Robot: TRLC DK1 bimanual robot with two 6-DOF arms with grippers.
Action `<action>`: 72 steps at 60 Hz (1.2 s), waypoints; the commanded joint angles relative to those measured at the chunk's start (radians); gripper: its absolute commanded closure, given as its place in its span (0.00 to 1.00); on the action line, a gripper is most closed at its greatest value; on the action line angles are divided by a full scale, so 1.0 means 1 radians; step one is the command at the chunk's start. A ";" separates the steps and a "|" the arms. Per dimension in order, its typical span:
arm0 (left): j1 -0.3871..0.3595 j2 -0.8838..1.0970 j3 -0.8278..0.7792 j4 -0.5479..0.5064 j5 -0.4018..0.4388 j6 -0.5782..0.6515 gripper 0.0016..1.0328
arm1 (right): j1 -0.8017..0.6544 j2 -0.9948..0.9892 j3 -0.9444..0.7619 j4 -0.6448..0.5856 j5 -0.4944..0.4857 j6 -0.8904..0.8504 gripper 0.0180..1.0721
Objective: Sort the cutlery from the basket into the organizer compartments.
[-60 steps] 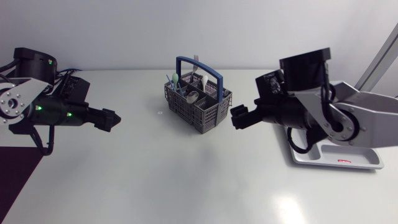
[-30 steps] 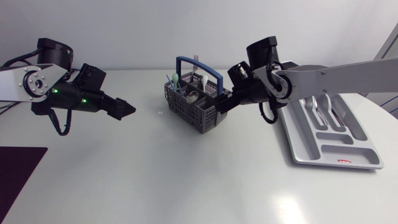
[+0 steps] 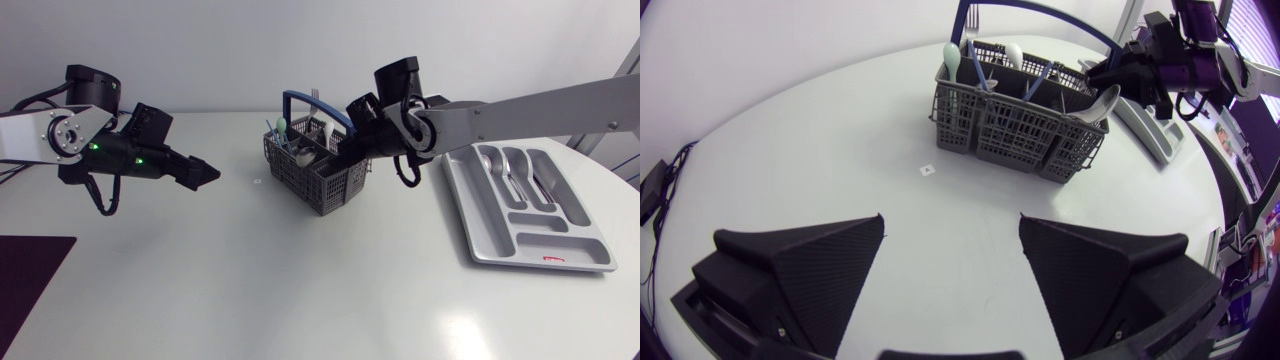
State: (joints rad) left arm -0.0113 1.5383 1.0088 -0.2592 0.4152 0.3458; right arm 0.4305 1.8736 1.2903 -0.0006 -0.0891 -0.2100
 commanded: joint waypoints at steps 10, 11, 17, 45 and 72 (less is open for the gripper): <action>0.002 0.013 -0.006 0.006 0.013 0.021 0.10 | 0.007 -0.128 -0.146 0.004 -0.011 -0.025 0.89; 0.001 0.013 -0.004 0.006 0.013 0.021 0.10 | 0.007 -0.143 -0.163 0.002 -0.011 -0.026 0.89; -0.003 0.013 -0.006 0.006 0.016 0.019 0.10 | 0.010 -0.252 -0.279 0.004 -0.011 -0.026 0.89; -0.102 0.034 0.002 -0.015 0.023 0.027 0.10 | 0.014 -0.766 -0.661 -0.162 -0.060 -0.012 0.58; -0.179 0.164 0.108 0.066 0.023 0.022 0.30 | -0.033 -1.024 -0.749 -0.345 -0.100 -0.068 0.66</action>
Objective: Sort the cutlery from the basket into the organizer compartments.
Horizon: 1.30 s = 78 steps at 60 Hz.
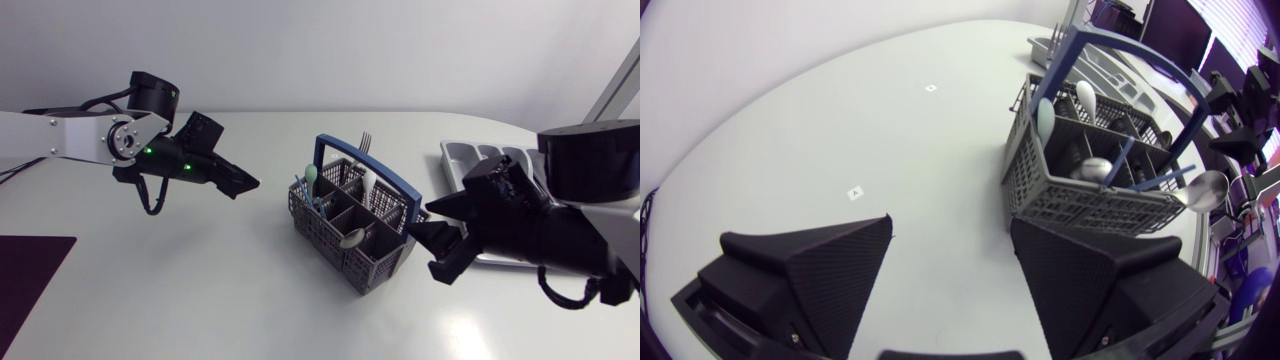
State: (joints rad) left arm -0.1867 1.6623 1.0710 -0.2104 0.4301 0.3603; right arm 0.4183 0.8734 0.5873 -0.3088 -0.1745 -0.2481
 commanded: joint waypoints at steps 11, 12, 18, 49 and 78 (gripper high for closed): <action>-0.034 0.186 0.167 0.032 0.010 -0.006 0.41 | -0.142 -0.028 -0.044 -0.098 -0.089 -0.105 0.92; -0.036 0.197 0.175 0.031 0.010 -0.007 0.42 | -0.150 -0.030 -0.044 -0.104 -0.092 -0.112 0.93; -0.053 0.237 0.204 0.023 0.012 -0.007 0.52 | -0.171 -0.031 -0.058 -0.122 -0.099 -0.134 0.93; -0.083 0.373 0.333 -0.096 0.187 -0.012 0.97 | -0.231 0.285 -0.053 0.051 -0.092 -0.135 0.95; -0.079 0.323 0.245 -0.242 0.315 0.158 0.97 | -0.151 0.549 0.160 0.142 -0.154 -0.031 0.95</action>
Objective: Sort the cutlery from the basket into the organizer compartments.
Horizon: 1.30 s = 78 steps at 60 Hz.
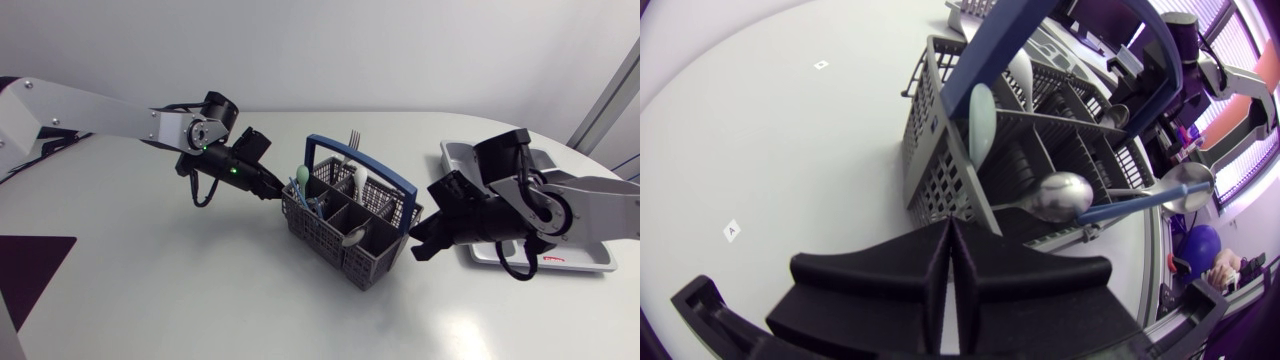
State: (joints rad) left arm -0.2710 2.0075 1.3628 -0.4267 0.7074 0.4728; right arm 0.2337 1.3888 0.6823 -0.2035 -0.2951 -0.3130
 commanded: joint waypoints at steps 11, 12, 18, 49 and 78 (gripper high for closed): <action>0.072 -0.101 -0.122 -0.069 0.044 0.110 0.97 | 0.090 0.131 0.158 0.044 -0.030 0.055 0.94; 0.081 -0.110 -0.130 -0.073 0.044 0.118 0.97 | 0.093 0.139 0.169 0.044 -0.030 0.057 0.95; 0.124 -0.164 -0.186 -0.092 0.044 0.155 0.97 | 0.105 0.196 0.234 0.044 -0.030 0.068 0.94; 0.210 -0.325 -0.398 -0.104 0.046 0.239 0.97 | 0.121 0.378 0.413 0.046 -0.021 0.089 0.94; 0.150 -0.383 -0.439 -0.103 0.063 0.222 0.97 | 0.121 0.377 0.416 0.047 -0.021 0.097 0.94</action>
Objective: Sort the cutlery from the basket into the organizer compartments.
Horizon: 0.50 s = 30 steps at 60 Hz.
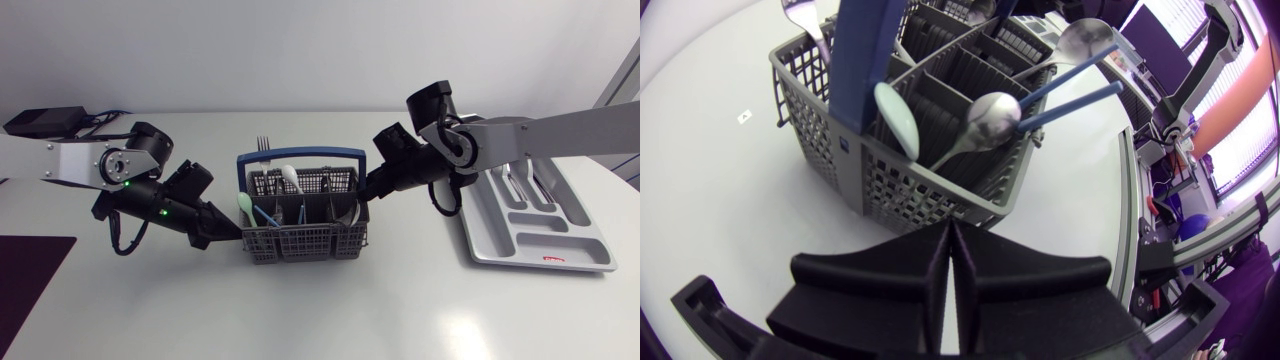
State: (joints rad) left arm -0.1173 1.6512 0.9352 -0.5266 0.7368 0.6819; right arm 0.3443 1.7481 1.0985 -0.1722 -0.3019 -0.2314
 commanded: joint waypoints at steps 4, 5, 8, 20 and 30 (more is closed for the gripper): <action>0.011 -0.018 -0.001 0.008 0.033 0.007 0.97 | 0.015 0.004 -0.017 0.014 -0.014 0.015 0.94; 0.015 -0.014 0.001 0.013 0.033 0.004 0.97 | 0.016 -0.001 -0.022 0.014 -0.014 0.015 0.94; 0.021 -0.007 0.010 0.025 0.033 -0.005 0.97 | 0.027 -0.016 -0.032 0.010 -0.013 0.017 0.94; 0.034 0.016 0.043 0.050 0.032 -0.028 0.97 | 0.062 -0.082 -0.078 0.003 0.006 0.029 0.94; 0.034 0.030 0.047 0.066 0.032 -0.039 0.97 | 0.062 -0.079 -0.088 0.003 0.026 0.030 0.94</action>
State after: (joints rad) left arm -0.0814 1.6592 0.9424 -0.4942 0.7433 0.6605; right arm 0.3836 1.6863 1.0431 -0.1677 -0.2581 -0.2234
